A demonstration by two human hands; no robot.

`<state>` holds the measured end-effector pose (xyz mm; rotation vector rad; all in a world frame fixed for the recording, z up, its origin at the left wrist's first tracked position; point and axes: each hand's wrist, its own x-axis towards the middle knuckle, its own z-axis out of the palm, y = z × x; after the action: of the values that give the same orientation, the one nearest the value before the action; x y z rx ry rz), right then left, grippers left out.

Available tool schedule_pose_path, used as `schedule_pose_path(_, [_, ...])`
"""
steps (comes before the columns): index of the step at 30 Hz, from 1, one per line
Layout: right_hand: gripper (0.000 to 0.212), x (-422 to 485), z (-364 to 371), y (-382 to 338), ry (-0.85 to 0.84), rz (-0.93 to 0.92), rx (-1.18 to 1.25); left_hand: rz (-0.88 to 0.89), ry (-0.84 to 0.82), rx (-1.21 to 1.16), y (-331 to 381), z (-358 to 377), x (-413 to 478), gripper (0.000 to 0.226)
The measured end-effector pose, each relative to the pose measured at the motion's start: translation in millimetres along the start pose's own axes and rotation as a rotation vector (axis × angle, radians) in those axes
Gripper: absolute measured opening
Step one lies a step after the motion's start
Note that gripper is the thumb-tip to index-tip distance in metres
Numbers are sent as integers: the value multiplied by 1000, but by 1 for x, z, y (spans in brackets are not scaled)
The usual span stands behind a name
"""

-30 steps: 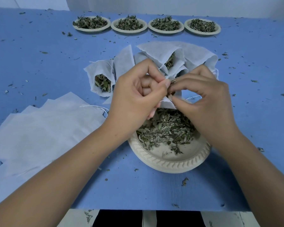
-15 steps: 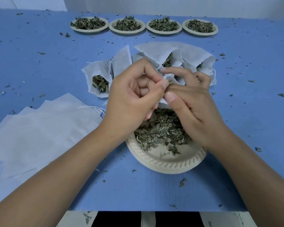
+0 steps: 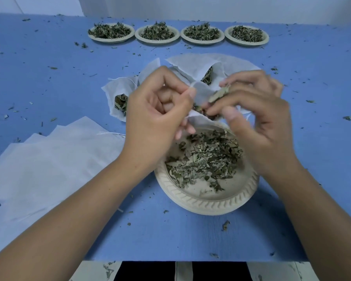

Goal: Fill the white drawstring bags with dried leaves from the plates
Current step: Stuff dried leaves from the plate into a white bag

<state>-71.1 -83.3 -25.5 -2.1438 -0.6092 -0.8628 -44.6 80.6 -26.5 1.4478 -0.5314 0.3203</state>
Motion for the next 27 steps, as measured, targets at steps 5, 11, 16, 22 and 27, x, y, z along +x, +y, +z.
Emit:
schedule_pose_path(5, [36,6,-4,4,-296,198,-4,63,126,30,1,-7,6,21])
schedule_pose_path(11, [49,3,4,8,-782,303,-80,213,175,178,-1,-12,11,21])
schedule_pose_path(16, [26,3,4,6,-764,257,45,473,136,430,-9,-19,15,14])
schedule_pose_path(22, [57,-1,8,-1,-871,210,100,318,34,558,-16,-14,12,13])
schedule_pose_path(27, [33,-5,13,-4,-875,161,158,119,56,313,-13,-10,10,18])
